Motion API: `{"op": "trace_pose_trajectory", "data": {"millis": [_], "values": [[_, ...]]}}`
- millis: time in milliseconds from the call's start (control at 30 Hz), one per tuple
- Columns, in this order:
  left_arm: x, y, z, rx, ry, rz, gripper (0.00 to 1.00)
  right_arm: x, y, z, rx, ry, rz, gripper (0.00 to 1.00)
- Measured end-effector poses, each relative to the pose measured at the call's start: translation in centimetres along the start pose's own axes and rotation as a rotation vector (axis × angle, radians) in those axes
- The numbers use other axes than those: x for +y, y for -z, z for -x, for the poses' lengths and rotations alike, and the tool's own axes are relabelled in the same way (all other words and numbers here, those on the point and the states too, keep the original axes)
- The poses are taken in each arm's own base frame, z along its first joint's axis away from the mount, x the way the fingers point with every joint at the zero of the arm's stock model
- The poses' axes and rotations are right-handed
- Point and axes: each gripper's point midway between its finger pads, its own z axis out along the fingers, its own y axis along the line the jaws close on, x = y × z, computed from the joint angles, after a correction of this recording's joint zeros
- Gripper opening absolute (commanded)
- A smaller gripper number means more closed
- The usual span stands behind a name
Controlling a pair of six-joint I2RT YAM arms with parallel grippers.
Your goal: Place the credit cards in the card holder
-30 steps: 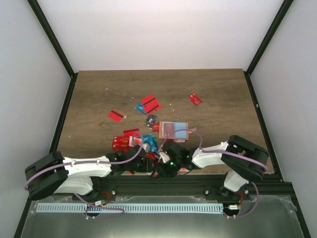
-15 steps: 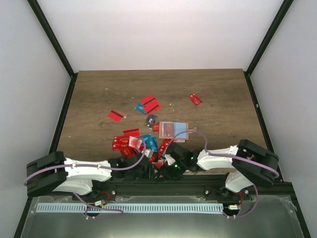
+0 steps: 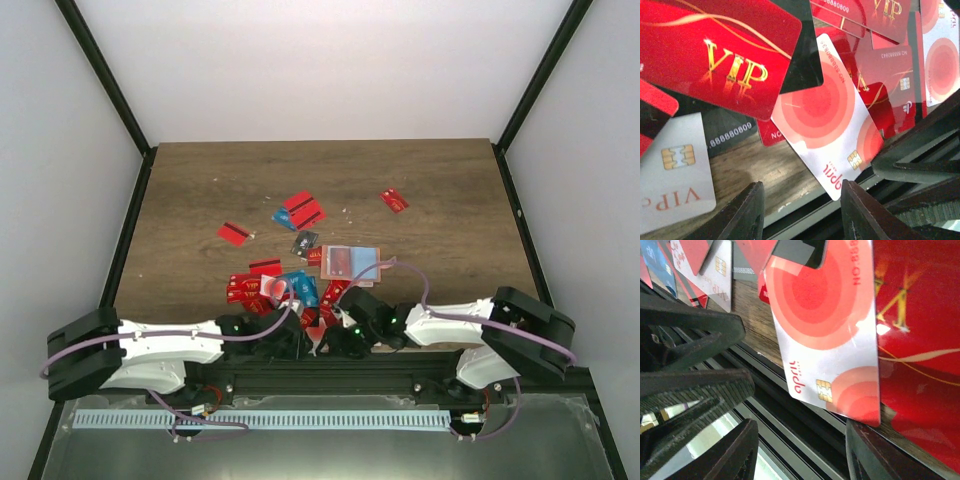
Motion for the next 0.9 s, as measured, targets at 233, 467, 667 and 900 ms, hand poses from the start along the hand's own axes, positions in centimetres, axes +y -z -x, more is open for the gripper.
{"op": "trace_pose_trajectory", "data": {"millis": [233, 467, 667, 900], "values": [[-0.1, -0.3, 1.5, -0.007, -0.045, 0.048, 0.44, -1.9, 1.1, -1.5, 0.0, -0.021, -0.022, 0.5], [-1.0, -0.1, 4.1, -0.041, -0.064, 0.062, 0.42, -1.3, 2.3, -0.9, -0.065, -0.008, -0.004, 0.5], [-0.6, -0.3, 3.9, -0.024, -0.07, 0.087, 0.41, -0.3, 3.4, 1.9, -0.184, 0.026, -0.008, 0.49], [1.0, -0.7, 2.3, 0.023, -0.054, 0.109, 0.41, -1.2, 2.2, 4.8, -0.229, 0.05, -0.076, 0.47]]}}
